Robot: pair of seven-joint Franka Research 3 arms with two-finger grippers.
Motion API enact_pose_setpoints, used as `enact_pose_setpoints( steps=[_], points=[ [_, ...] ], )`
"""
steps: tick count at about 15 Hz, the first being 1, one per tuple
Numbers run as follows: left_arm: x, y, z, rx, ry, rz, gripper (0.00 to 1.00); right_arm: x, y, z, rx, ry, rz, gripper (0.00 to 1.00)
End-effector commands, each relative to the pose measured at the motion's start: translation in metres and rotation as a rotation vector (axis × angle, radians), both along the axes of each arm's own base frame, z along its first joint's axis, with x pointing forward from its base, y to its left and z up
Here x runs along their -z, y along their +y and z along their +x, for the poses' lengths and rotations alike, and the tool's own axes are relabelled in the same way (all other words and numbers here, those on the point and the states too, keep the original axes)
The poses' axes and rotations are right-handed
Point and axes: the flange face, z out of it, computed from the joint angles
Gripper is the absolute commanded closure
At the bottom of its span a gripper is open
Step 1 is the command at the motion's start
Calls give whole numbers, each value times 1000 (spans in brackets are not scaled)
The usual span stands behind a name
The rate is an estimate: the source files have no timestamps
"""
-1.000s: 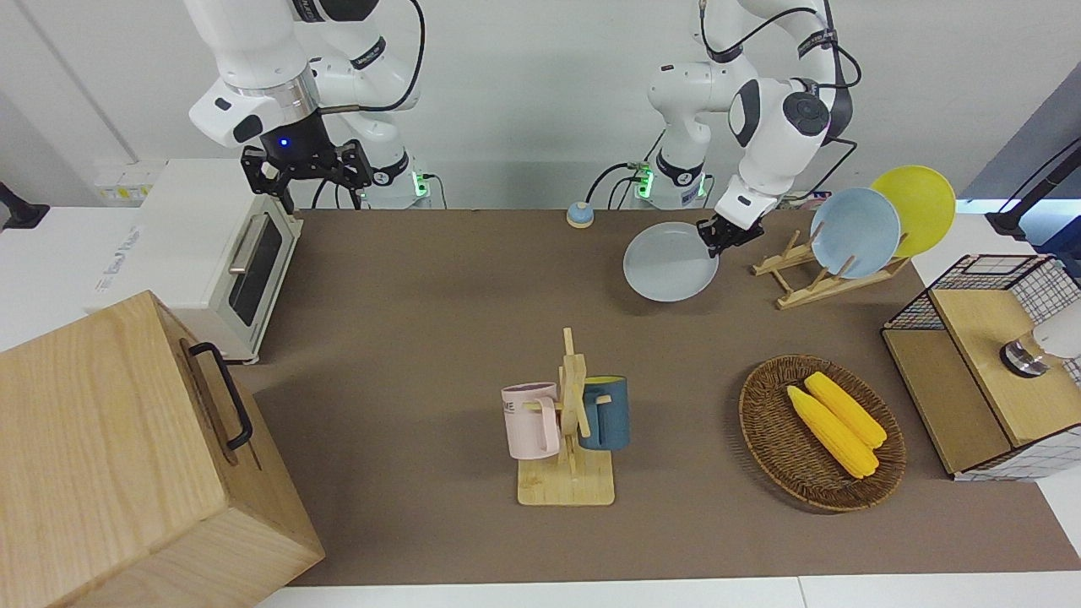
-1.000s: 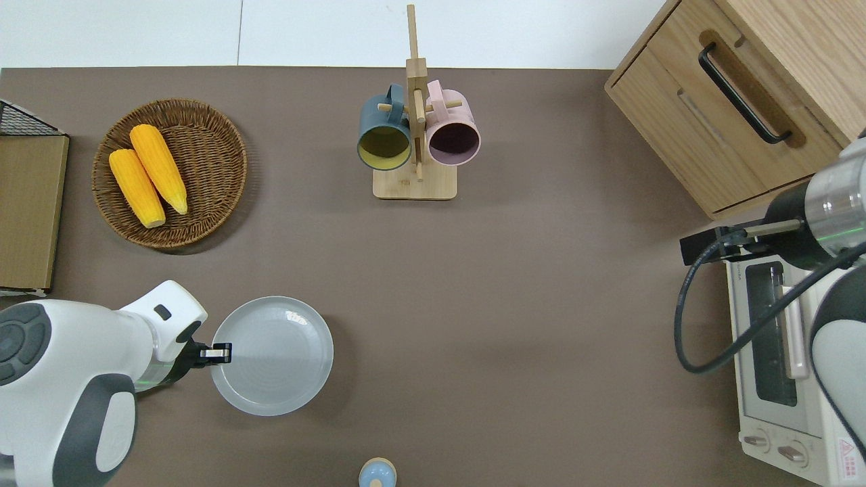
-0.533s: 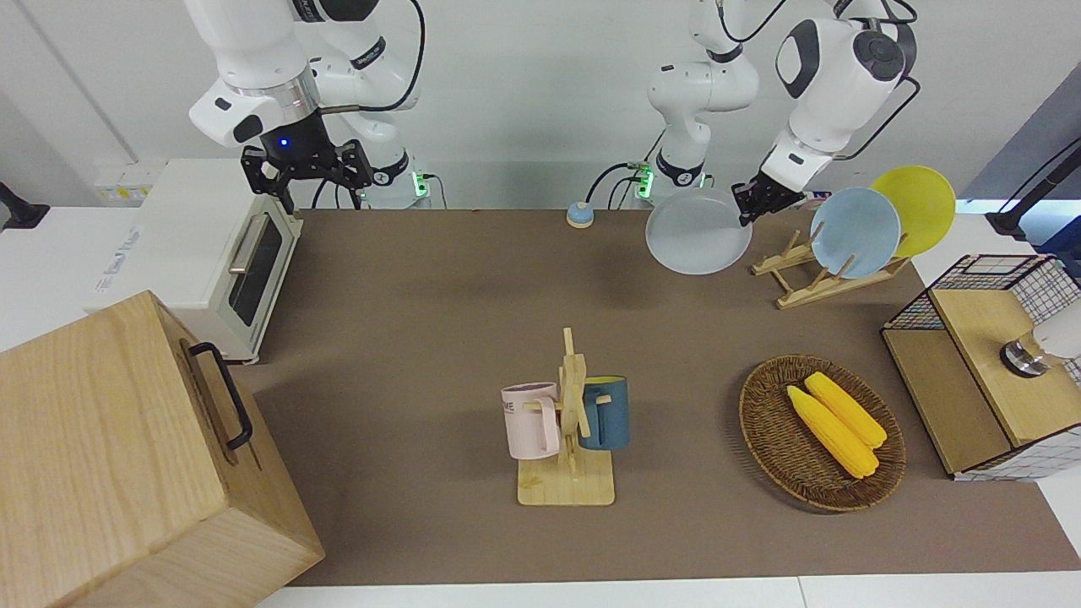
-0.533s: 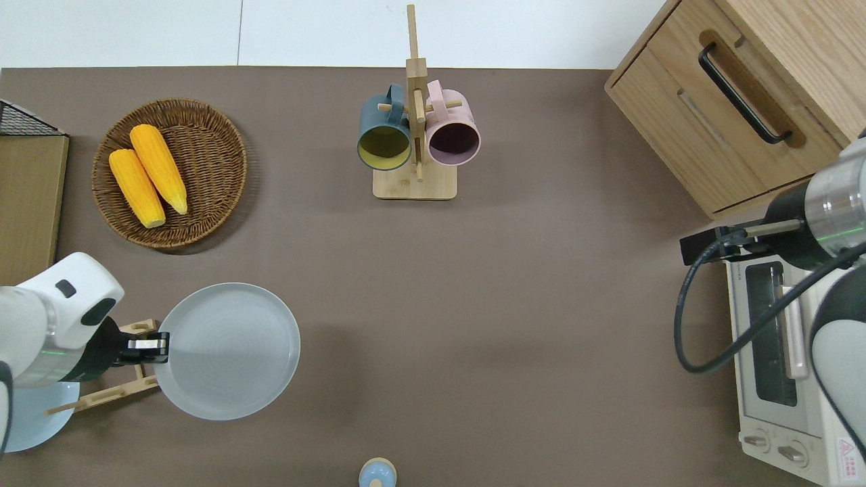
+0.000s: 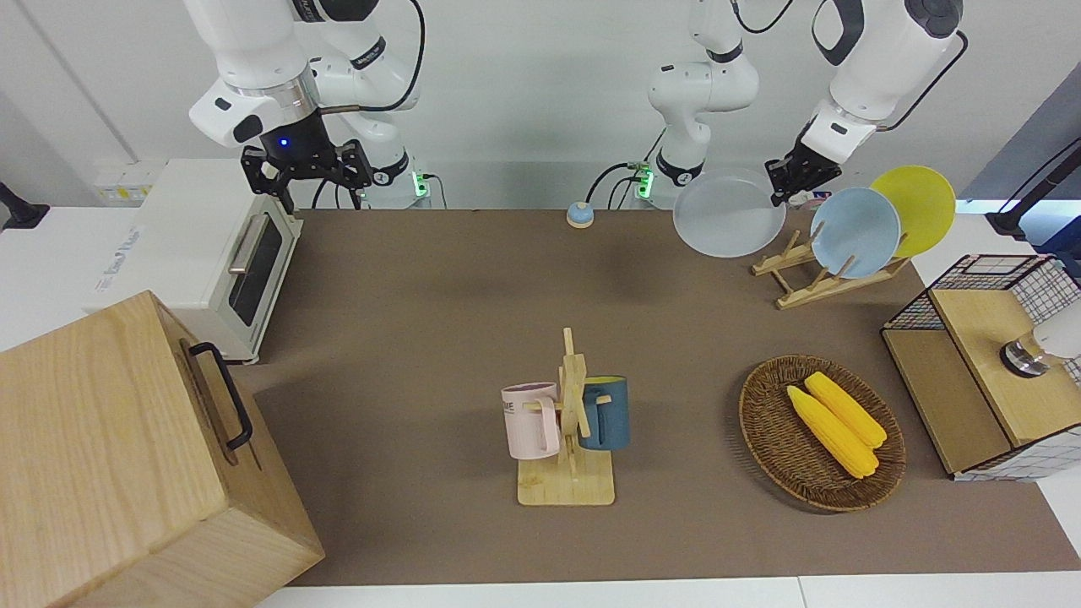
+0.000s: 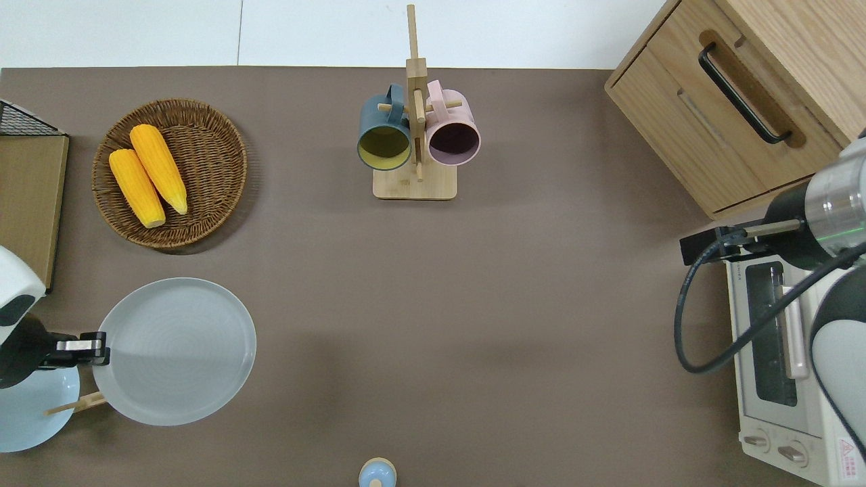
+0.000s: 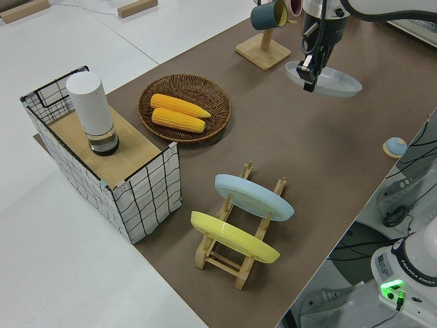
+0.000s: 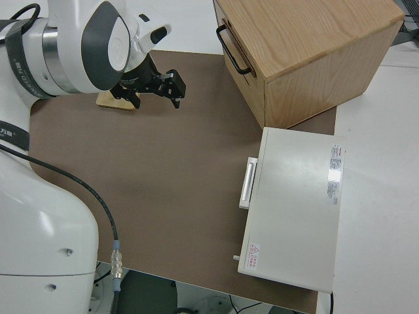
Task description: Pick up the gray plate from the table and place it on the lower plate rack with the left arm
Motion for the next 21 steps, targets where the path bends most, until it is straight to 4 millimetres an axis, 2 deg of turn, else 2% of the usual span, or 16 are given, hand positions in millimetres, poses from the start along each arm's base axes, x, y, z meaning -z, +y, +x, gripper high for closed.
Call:
enact_pose_setpoints(
  steps=[1,6,10,14,19,21],
  points=[
    [-13,11,2,16,6,87,1000,-5,-1,-2,15,3,-3,17],
    [-26,27,1,31,9,243,1000,-5,-1,-2,15,3,-3,17],
    [-28,29,-2,60,44,389,1000,-5,-1,-2,15,3,-3,17],
    [-27,19,-4,91,84,525,1000,-4,-2,-2,17,3,-2,17],
    [0,-7,-2,91,144,726,1000,-5,-1,-2,15,3,-3,17],
    [12,-10,-4,86,155,779,1000,-4,-1,-2,15,4,-2,17]
  ],
)
